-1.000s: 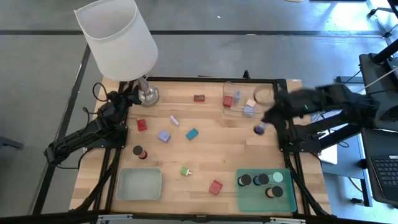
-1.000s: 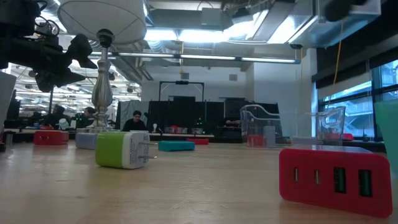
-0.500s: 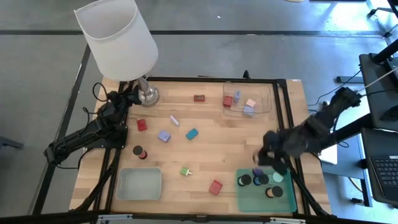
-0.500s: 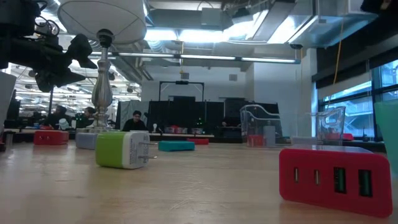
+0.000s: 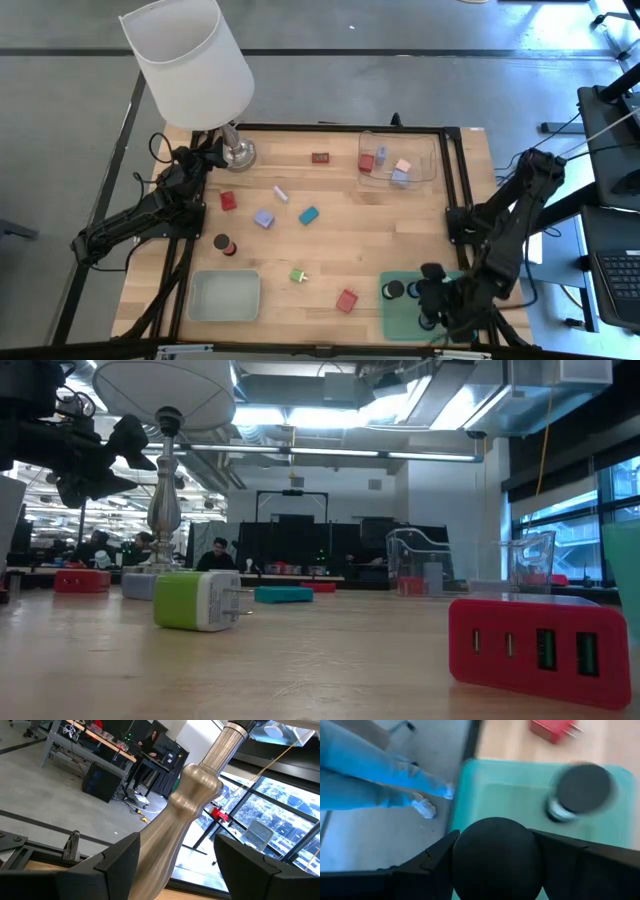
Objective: Pick & Place Office items
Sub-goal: Put the blue hourglass into the green bin
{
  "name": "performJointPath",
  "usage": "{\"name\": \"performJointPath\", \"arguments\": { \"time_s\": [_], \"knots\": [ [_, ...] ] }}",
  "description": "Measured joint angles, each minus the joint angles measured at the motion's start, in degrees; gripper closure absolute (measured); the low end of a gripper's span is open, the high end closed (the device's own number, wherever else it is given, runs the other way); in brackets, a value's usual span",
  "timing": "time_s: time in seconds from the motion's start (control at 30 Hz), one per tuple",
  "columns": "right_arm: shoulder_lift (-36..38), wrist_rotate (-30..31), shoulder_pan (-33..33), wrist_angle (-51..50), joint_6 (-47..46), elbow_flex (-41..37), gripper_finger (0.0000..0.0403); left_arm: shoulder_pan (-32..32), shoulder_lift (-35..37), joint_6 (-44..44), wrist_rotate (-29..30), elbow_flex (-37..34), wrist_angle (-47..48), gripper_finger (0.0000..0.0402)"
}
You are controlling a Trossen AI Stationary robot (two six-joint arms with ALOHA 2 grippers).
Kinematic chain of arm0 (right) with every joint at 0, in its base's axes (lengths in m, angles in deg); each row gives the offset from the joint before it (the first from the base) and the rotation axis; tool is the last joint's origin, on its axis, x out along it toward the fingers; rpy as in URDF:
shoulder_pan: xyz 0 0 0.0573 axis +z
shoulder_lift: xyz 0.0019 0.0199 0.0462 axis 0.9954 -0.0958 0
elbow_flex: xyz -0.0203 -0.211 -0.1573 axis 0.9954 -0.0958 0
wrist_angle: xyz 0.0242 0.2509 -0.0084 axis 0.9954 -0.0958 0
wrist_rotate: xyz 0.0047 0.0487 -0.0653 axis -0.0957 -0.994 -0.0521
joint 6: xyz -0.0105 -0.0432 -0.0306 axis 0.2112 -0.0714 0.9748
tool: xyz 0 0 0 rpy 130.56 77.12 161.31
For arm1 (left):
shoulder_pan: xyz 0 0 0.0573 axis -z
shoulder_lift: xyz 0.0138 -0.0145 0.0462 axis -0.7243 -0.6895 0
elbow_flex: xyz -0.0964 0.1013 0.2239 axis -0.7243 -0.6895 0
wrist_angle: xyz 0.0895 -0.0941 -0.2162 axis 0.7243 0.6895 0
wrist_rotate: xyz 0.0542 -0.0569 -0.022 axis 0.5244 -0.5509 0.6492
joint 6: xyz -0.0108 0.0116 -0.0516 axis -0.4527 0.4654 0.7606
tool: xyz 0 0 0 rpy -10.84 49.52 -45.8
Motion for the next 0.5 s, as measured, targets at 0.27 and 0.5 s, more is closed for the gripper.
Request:
{"name": "performJointPath", "arguments": {
  "time_s": [0.27,0.5],
  "knots": [
    [-4.6,16.1,3.1,3.7,3.1,0.0,0.0188,0.0,0.0,0.0,0.0,0.0,0.1,0.0151],
    [-9.3,17.5,3.2,7.0,2.4,0.0,0.0182,0.0,0.0,0.0,0.0,0.0,0.0,0.0151]
  ]
}}
